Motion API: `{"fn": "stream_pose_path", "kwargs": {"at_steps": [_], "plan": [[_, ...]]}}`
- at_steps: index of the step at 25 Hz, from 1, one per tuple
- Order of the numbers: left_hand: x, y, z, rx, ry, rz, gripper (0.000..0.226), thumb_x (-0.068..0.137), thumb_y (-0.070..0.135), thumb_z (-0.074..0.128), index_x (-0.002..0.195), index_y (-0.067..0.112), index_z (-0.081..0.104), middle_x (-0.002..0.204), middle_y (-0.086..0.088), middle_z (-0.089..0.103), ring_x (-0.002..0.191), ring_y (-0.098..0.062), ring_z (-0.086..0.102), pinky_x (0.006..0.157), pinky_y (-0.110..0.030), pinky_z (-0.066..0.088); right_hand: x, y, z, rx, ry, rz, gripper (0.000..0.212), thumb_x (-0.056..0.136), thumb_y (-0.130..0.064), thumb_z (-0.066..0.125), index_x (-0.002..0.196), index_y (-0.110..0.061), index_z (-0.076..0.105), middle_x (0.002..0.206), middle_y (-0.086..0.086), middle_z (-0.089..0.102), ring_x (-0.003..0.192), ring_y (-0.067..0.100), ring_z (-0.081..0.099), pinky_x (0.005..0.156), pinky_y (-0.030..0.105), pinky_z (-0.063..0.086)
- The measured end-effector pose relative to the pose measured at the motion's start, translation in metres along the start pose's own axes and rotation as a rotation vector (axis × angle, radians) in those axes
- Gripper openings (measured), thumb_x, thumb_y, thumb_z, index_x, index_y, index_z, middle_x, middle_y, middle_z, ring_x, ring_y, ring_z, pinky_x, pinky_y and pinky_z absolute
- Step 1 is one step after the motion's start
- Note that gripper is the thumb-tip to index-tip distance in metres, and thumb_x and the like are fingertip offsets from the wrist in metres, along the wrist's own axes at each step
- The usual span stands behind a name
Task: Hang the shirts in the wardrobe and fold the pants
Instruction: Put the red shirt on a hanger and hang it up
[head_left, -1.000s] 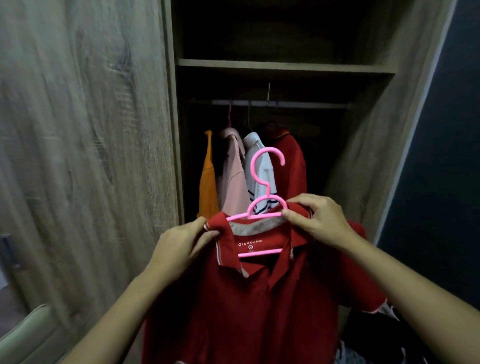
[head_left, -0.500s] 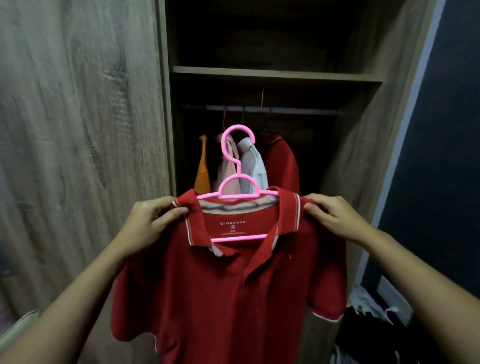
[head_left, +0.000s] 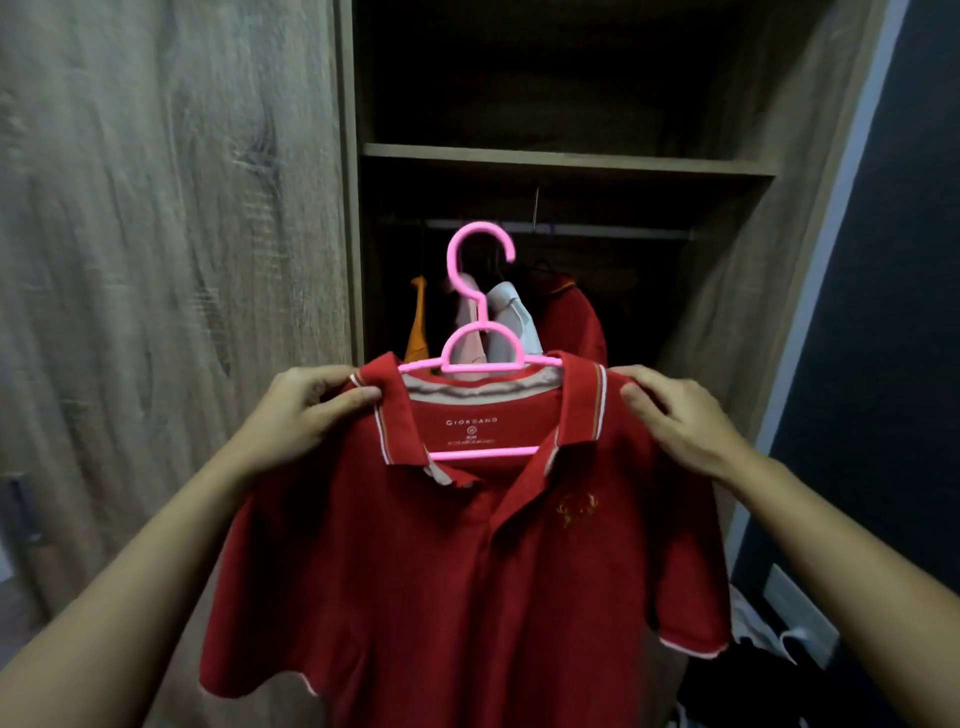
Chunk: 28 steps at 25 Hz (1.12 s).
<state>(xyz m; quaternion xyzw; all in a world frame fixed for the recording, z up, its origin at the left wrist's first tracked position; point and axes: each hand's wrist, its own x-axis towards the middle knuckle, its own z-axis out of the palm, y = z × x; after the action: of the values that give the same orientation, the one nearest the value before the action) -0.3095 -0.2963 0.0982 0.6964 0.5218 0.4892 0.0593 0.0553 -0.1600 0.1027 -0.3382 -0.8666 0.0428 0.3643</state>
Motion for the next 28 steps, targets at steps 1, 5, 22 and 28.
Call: {"fn": "stream_pose_path", "kwargs": {"at_steps": [1, 5, 22, 28], "plan": [[0.003, 0.007, -0.001, -0.016, -0.026, 0.014, 0.017, 0.081, 0.045, 0.062, 0.082, 0.031, 0.071, 0.076, 0.016, 0.069, 0.074, 0.008, 0.056, 0.067, -0.014, 0.046, 0.005, -0.007, -0.004, -0.013, -0.041, -0.024, 0.052, 0.08, -0.072, 0.036, 0.112, -0.038, 0.058, 0.099, -0.01, 0.071, 0.092, 0.012, 0.066, 0.083, 0.038, 0.051], [0.011, 0.023, -0.015, -0.015, -0.062, 0.026, 0.022, 0.078, 0.045, 0.069, 0.09, 0.027, 0.071, 0.084, 0.011, 0.071, 0.076, 0.003, 0.061, 0.071, -0.016, 0.047, 0.014, -0.01, -0.02, 0.006, -0.023, -0.104, 0.027, 0.084, -0.026, 0.065, 0.109, -0.017, 0.068, 0.089, 0.004, 0.074, 0.079, 0.021, 0.069, 0.076, 0.048, 0.053], [0.023, 0.047, 0.11, 0.541, -0.011, -0.037, 0.028, 0.087, 0.048, 0.054, 0.098, 0.024, 0.062, 0.09, -0.008, 0.069, 0.093, -0.034, 0.063, 0.072, -0.039, 0.046, 0.024, -0.061, 0.013, 0.678, -0.116, 0.583, 0.034, 0.093, -0.038, 0.04, 0.113, -0.016, 0.054, 0.093, 0.002, 0.061, 0.099, 0.02, 0.057, 0.099, 0.038, 0.042], [0.053, 0.088, 0.188, 0.559, -0.125, -0.106, 0.04, 0.093, 0.054, 0.035, 0.109, 0.021, 0.051, 0.111, -0.015, 0.062, 0.104, -0.04, 0.056, 0.081, -0.042, 0.045, 0.069, 0.005, 0.057, 1.014, 0.252, 0.777, 0.108, 0.028, -0.085, 0.063, 0.114, -0.023, 0.042, 0.125, -0.001, 0.047, 0.119, 0.018, 0.05, 0.106, 0.045, 0.039]]}}
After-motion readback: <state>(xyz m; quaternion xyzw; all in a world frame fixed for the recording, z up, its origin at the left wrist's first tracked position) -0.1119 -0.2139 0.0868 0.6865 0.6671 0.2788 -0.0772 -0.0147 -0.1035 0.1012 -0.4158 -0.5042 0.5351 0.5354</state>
